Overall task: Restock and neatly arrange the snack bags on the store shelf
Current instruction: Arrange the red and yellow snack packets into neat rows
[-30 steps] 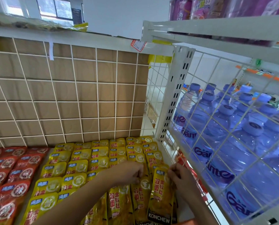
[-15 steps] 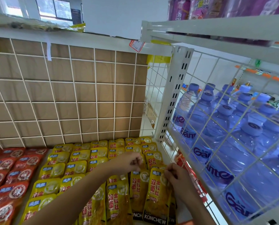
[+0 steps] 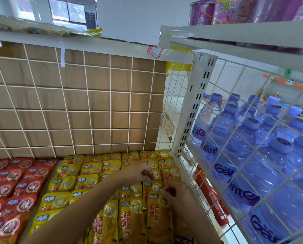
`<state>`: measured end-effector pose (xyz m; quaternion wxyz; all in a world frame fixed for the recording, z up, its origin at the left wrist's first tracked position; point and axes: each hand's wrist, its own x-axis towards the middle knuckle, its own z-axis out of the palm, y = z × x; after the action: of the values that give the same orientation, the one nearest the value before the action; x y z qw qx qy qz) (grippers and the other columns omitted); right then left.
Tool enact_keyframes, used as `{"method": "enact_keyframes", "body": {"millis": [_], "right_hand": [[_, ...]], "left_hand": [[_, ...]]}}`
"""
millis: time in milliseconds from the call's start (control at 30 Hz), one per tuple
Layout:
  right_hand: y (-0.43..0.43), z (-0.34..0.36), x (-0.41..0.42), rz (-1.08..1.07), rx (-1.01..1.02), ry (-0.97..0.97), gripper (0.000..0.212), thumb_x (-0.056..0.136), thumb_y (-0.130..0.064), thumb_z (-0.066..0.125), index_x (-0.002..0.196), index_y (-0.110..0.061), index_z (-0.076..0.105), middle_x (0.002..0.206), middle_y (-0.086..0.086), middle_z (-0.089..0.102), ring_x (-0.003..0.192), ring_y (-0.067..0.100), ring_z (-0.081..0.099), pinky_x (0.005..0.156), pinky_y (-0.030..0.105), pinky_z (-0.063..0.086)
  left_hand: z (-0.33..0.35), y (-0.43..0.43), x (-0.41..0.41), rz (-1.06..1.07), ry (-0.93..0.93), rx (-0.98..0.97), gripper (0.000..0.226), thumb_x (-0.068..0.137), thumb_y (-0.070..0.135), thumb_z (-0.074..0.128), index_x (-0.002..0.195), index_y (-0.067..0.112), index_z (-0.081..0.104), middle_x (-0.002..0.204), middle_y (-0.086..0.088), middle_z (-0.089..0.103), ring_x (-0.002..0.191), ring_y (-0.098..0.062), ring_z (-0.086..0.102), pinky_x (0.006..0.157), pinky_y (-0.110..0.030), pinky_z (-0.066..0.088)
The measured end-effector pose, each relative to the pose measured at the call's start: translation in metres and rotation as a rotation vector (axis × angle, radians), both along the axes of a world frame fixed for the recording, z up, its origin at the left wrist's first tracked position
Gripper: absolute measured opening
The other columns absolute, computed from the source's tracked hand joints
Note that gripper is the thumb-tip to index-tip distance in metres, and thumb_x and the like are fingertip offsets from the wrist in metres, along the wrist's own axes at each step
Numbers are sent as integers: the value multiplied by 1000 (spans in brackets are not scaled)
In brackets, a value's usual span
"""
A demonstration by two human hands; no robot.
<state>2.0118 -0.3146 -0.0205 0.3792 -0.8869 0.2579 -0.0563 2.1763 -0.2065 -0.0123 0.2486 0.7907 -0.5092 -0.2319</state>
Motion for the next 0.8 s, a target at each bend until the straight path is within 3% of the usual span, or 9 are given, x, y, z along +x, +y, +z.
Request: {"method": "enact_keyframes", "body": {"millis": [133, 367, 533, 667, 800], "right_hand": [[5, 3, 7, 37, -70, 63, 22, 82, -29, 64, 65, -37, 53, 75, -9, 68, 65, 1, 62, 68, 24, 53], [9, 2, 11, 71, -88, 76, 25, 83, -25, 62, 65, -40, 54, 74, -10, 68, 63, 4, 64, 72, 33, 56], [6, 3, 10, 100, -116, 65, 33, 85, -20, 61, 63, -42, 50, 73, -12, 63, 61, 1, 59, 60, 15, 48], [6, 1, 12, 107, -120, 77, 30, 83, -25, 63, 64, -44, 50, 83, -12, 67, 76, 1, 61, 73, 25, 53], [5, 0, 12, 121, -164, 96, 31, 84, -23, 60, 62, -41, 48, 65, -16, 58, 59, -4, 53, 57, 16, 44]], "left_hand": [[2, 0, 0, -17, -31, -1, 21, 88, 18, 61, 107, 11, 69, 104, -2, 69, 72, 4, 49, 61, -1, 34], [1, -2, 3, -23, -69, 64, 19, 88, 19, 62, 104, 10, 67, 104, -5, 68, 80, -4, 53, 62, -5, 35], [-2, -4, 1, 14, -76, 50, 18, 90, 17, 60, 104, 8, 66, 104, -6, 67, 83, -5, 54, 66, -10, 38], [-4, -1, 1, 61, -61, -4, 15, 89, 15, 60, 100, 8, 66, 100, -6, 67, 81, -5, 54, 64, -7, 38], [-6, 0, 1, 68, -28, 13, 14, 88, 15, 62, 100, 9, 66, 101, -6, 67, 81, -5, 55, 64, -6, 38]]}}
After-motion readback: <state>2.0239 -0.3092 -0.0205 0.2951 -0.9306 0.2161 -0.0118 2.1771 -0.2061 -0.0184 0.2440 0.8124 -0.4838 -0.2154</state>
